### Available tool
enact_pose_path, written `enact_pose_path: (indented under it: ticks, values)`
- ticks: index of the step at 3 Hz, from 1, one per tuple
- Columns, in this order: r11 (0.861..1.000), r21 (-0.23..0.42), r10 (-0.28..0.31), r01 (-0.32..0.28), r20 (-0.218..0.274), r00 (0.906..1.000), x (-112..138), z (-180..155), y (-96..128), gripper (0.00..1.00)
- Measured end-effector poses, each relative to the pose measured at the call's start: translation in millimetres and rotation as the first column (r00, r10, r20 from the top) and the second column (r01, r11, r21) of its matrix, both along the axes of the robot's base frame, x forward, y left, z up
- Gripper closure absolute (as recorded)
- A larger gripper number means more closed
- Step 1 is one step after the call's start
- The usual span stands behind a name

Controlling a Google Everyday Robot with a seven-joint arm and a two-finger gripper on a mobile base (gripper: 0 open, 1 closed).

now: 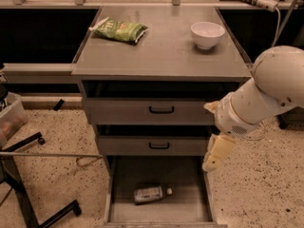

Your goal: Pick blue plastic bottle from bottom drawer and place on counter

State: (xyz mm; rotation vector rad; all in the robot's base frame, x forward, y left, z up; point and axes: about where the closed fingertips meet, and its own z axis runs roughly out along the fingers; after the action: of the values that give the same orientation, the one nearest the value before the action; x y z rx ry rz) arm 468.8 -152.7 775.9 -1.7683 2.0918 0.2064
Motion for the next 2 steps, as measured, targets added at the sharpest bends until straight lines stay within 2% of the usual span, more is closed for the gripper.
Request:
enact_pose_path:
  ticks: [1, 2]
  values:
    - [1.000, 0.020, -0.014, 0.014, -0.028, 0.9995, -5.1, -62.1, 6.0, 0.00]
    - [0.996, 0.085, -0.026, 0.031, -0.056, 0.9981, -3.9, -145.8, 23.5, 0.00]
